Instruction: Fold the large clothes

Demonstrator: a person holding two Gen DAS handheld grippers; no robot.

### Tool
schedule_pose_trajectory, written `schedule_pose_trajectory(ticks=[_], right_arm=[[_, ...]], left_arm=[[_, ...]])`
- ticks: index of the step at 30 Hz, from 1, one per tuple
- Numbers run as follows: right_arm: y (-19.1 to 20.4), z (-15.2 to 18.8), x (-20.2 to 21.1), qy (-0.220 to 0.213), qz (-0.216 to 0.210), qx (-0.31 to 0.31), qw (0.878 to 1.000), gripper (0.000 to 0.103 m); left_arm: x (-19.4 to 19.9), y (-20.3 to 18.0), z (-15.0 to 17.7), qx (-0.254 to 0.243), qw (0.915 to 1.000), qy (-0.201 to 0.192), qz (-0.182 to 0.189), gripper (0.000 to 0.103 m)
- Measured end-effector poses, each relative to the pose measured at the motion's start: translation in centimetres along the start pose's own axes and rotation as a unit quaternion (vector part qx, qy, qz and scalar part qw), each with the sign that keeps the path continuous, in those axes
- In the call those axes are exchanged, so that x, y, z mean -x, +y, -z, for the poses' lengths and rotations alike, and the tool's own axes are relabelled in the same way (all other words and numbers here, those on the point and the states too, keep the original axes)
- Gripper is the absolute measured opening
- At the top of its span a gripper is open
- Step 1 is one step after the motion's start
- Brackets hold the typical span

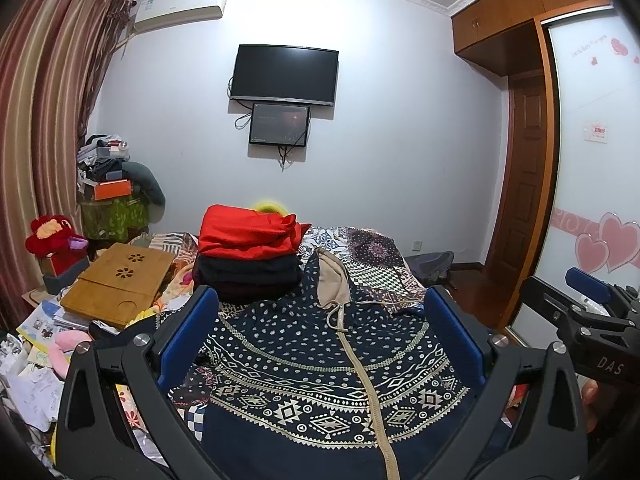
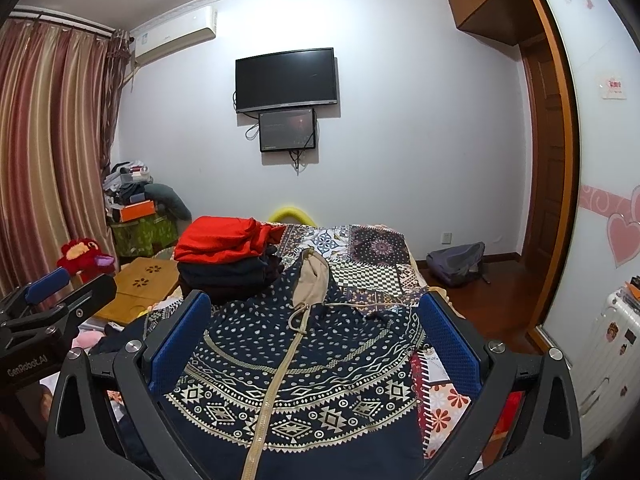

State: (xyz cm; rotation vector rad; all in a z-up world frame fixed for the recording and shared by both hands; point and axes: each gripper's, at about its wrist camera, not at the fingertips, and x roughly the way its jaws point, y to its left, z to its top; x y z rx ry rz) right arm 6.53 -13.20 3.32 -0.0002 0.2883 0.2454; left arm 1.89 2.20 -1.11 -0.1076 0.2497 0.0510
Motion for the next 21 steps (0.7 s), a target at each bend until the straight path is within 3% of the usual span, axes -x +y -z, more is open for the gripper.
schedule_pose_trajectory(ticks=[13, 21], right_arm=[[0.6, -1.4, -4.1, 0.023, 0.008, 0.011, 1.000, 0.103], [1.3, -1.7, -9.7, 0.056, 0.013, 0.032, 0.998, 0.103]], left_arm=[[-3.9, 2.2, -1.3, 0.012, 0.9999, 0.009, -0.003, 0.103], [-8.6, 7.9, -2.0, 0.027, 0.9985, 0.028, -0.039, 0.103]])
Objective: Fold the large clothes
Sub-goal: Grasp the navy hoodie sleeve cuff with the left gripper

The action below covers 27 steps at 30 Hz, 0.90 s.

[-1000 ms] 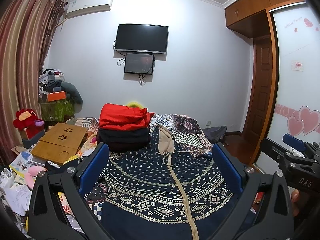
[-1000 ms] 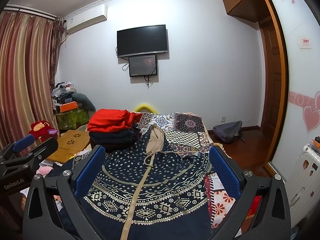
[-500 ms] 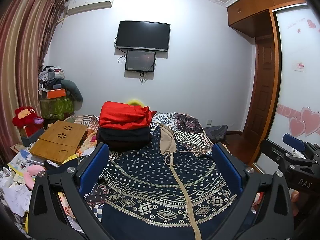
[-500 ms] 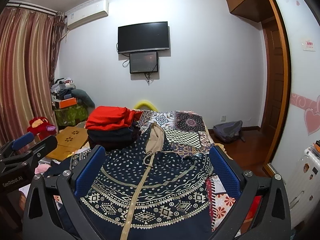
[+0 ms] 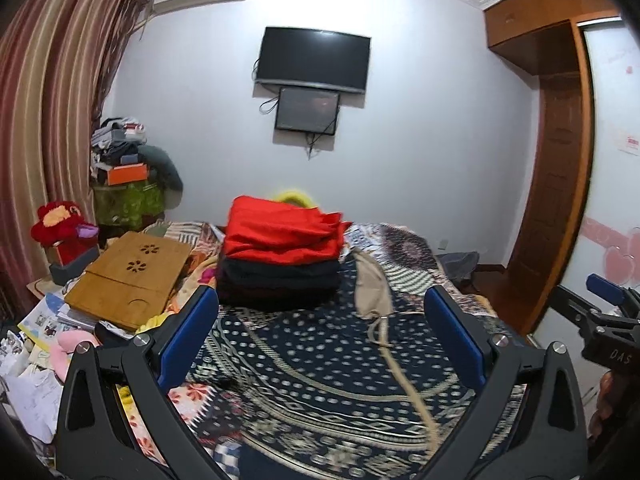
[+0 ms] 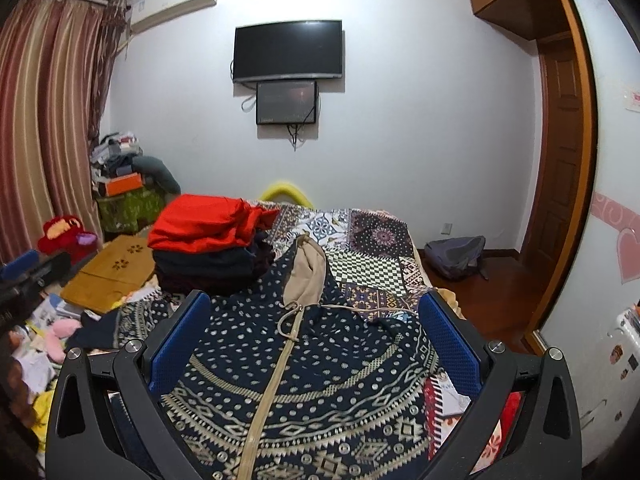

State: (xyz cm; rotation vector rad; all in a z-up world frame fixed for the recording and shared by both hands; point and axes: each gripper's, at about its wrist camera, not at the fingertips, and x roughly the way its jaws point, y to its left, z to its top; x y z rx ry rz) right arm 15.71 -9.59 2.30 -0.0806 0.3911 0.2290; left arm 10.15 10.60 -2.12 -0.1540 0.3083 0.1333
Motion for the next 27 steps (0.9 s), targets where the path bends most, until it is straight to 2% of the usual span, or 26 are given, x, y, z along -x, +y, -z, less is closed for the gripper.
schedule_pose_trajectory(ticks=[6, 9, 12, 16, 18, 20, 22, 25, 27], right_arm=[[0.4, -0.3, -5.2, 0.054, -0.024, 0.003, 0.998, 0.103], [0.2, -0.1, -7.9, 0.088, -0.042, -0.012, 0.995, 0.103], [-0.1, 0.4, -10.4, 0.125, -0.056, -0.034, 0.990, 0.103], [-0.3, 1.5, -13.2, 0.166, -0.047, -0.048, 0.984, 0.103], [-0.3, 1.9, -14.3, 0.183, -0.043, -0.048, 0.981, 0.103], [-0.2, 2.6, -15.5, 0.203, -0.040, -0.046, 0.977, 0.103], [-0.2, 3.0, -16.5, 0.218, -0.036, -0.042, 0.974, 0.103], [-0.2, 3.8, -17.6, 0.236, -0.026, -0.039, 0.971, 0.103], [-0.2, 4.1, -18.1, 0.246, -0.025, -0.041, 0.968, 0.103]], left_arm=[[-4.5, 7.7, -0.4, 0.049, 0.9967, 0.046, -0.047, 0.103], [-7.3, 12.2, 0.6, 0.066, 0.9891, 0.088, -0.098, 0.103], [-9.6, 16.4, 2.3, 0.107, 0.9792, 0.135, -0.107, 0.103], [-12.7, 22.4, 6.2, 0.207, 0.9516, 0.205, -0.098, 0.103], [-13.4, 24.0, 7.9, 0.234, 0.9401, 0.227, -0.101, 0.103], [-14.6, 26.0, 10.2, 0.266, 0.9245, 0.253, -0.103, 0.103], [-15.4, 27.2, 11.9, 0.297, 0.9107, 0.270, -0.096, 0.103], [-16.6, 29.2, 14.8, 0.365, 0.8811, 0.292, -0.075, 0.103], [-17.3, 30.2, 16.0, 0.396, 0.8680, 0.295, -0.051, 0.103]])
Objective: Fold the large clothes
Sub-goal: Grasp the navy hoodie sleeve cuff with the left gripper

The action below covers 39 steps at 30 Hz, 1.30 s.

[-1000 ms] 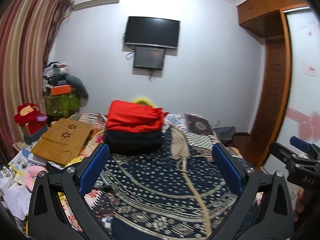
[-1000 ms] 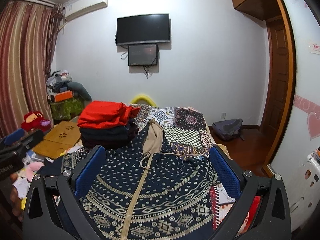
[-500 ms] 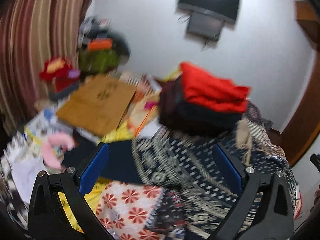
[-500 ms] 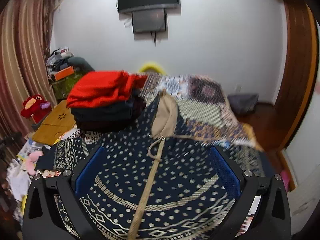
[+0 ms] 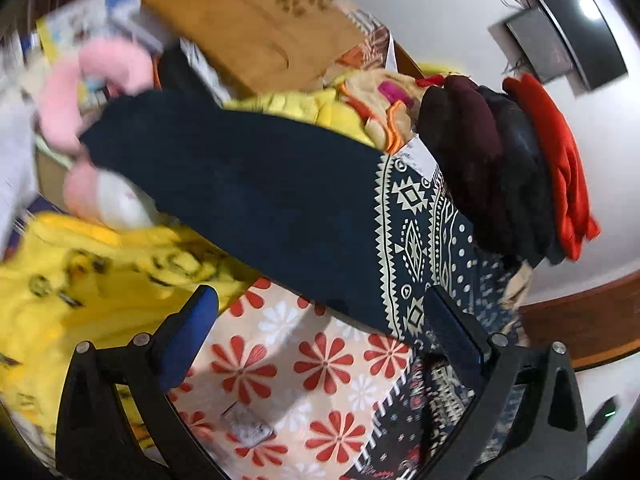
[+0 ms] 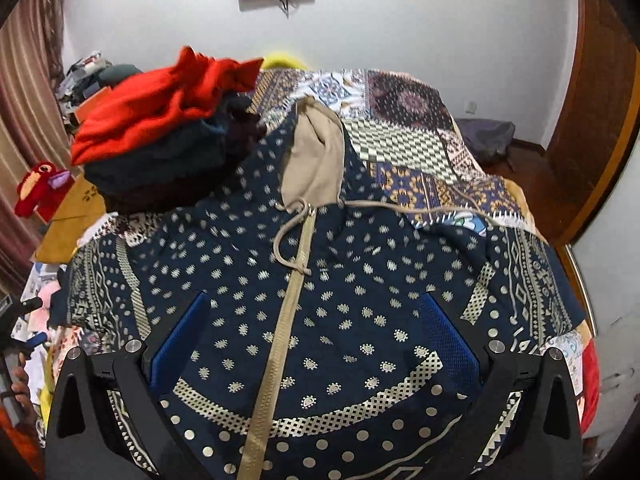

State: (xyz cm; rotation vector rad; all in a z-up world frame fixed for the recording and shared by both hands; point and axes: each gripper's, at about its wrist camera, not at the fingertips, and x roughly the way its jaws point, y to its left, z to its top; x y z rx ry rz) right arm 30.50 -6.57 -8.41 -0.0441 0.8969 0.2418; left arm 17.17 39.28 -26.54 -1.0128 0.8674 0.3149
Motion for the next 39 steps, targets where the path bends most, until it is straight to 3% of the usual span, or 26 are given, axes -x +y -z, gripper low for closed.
schedule_pose_trajectory(ticks=[6, 8, 11, 14, 17, 21, 23, 26, 28, 30, 34, 39], right_arm=[[0.1, -0.2, -0.7, 0.007, 0.012, 0.006, 1.000, 0.103], [0.0, -0.2, -0.8, 0.006, 0.023, 0.010, 1.000, 0.103], [0.0, -0.2, -0.7, 0.005, 0.024, 0.014, 1.000, 0.103], [-0.1, -0.3, -0.6, 0.002, 0.028, 0.018, 0.999, 0.103], [-0.3, -0.3, -0.3, -0.001, 0.025, 0.014, 1.000, 0.103], [-0.6, -0.2, 0.2, -0.006, 0.015, 0.009, 1.000, 0.103], [-0.8, -0.1, 0.4, -0.010, 0.013, 0.008, 1.000, 0.103], [-1.3, 0.0, 0.8, -0.013, 0.008, 0.002, 1.000, 0.103], [-1.8, 0.1, 1.0, -0.014, 0.004, -0.006, 1.000, 0.103], [-2.2, 0.3, 1.2, -0.015, -0.001, -0.013, 1.000, 0.103], [-3.2, 0.4, 1.9, -0.022, -0.006, -0.022, 0.999, 0.103], [-3.8, 0.2, 2.9, -0.037, -0.006, -0.019, 0.999, 0.103]], left_arm=[[-3.7, 3.4, -1.6, 0.077, 0.9963, 0.025, 0.027, 0.090], [-4.2, 3.7, -2.4, 0.068, 0.9977, 0.006, -0.004, 0.089], [-4.7, 3.7, -3.6, 0.052, 0.9975, -0.022, -0.041, 0.078], [-4.8, 3.0, -4.3, 0.041, 0.9959, -0.042, -0.069, 0.073], [-4.0, 2.4, -4.4, 0.021, 0.9909, -0.055, -0.121, 0.056], [-3.6, 3.4, -4.1, 0.025, 0.9864, -0.051, -0.154, 0.029], [-3.2, 4.5, -4.0, 0.052, 0.9873, -0.045, -0.143, 0.024], [-3.0, 5.3, -3.9, 0.092, 0.9901, -0.033, -0.100, 0.005], [-2.8, 4.8, -3.6, 0.096, 0.9907, -0.034, -0.089, 0.002], [-2.1, 3.3, -3.5, 0.076, 0.9904, -0.050, -0.105, 0.002], [-0.4, -0.6, -3.7, 0.035, 0.9918, -0.077, -0.096, 0.002], [3.0, -9.0, -3.6, -0.077, 0.9824, -0.142, -0.094, 0.001]])
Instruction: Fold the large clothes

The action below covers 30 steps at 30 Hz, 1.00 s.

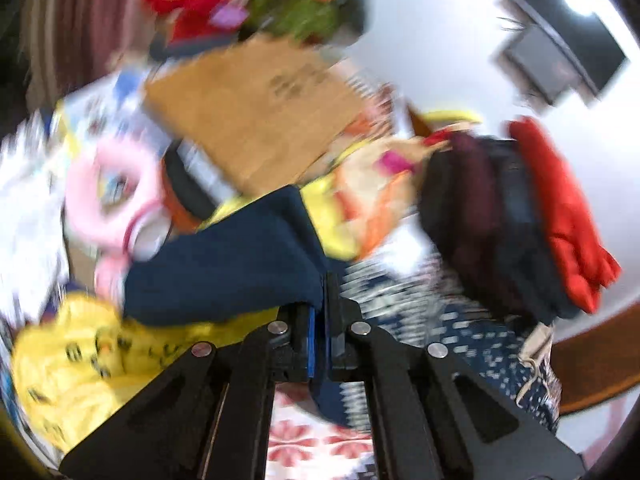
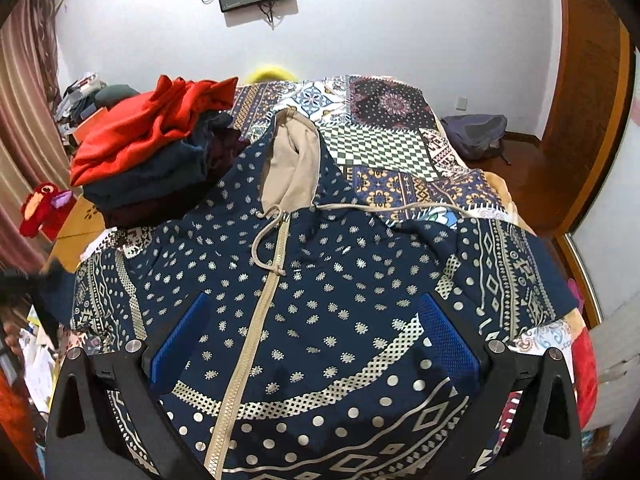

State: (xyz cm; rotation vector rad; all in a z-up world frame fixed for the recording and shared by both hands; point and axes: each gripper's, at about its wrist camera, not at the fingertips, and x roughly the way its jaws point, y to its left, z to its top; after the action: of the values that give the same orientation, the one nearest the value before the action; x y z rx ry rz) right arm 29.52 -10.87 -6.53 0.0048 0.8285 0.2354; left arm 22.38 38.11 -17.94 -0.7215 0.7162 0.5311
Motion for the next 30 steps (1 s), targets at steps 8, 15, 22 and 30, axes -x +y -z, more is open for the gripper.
schedule_pose_trajectory(ticks=[8, 15, 22, 30], right_arm=[[0.2, -0.6, 0.9, -0.020, 0.016, 0.032, 0.999, 0.103], [0.2, 0.3, 0.7, -0.009, 0.017, 0.053, 0.998, 0.103], [-0.4, 1.4, 0.2, 0.010, 0.029, 0.066, 0.997, 0.103], [-0.3, 1.7, -0.3, 0.021, 0.029, 0.077, 0.996, 0.103]], left_arm=[[7.7, -16.3, 1.7, -0.208, 0.9684, -0.099, 0.096, 0.002], [5.8, -26.0, 8.6, -0.310, 0.9334, -0.026, 0.180, 0.002], [-0.8, -29.7, 17.5, -0.372, 0.9045, 0.115, 0.173, 0.002], [-3.6, -28.6, 23.6, -0.407, 0.8678, 0.234, 0.162, 0.011]])
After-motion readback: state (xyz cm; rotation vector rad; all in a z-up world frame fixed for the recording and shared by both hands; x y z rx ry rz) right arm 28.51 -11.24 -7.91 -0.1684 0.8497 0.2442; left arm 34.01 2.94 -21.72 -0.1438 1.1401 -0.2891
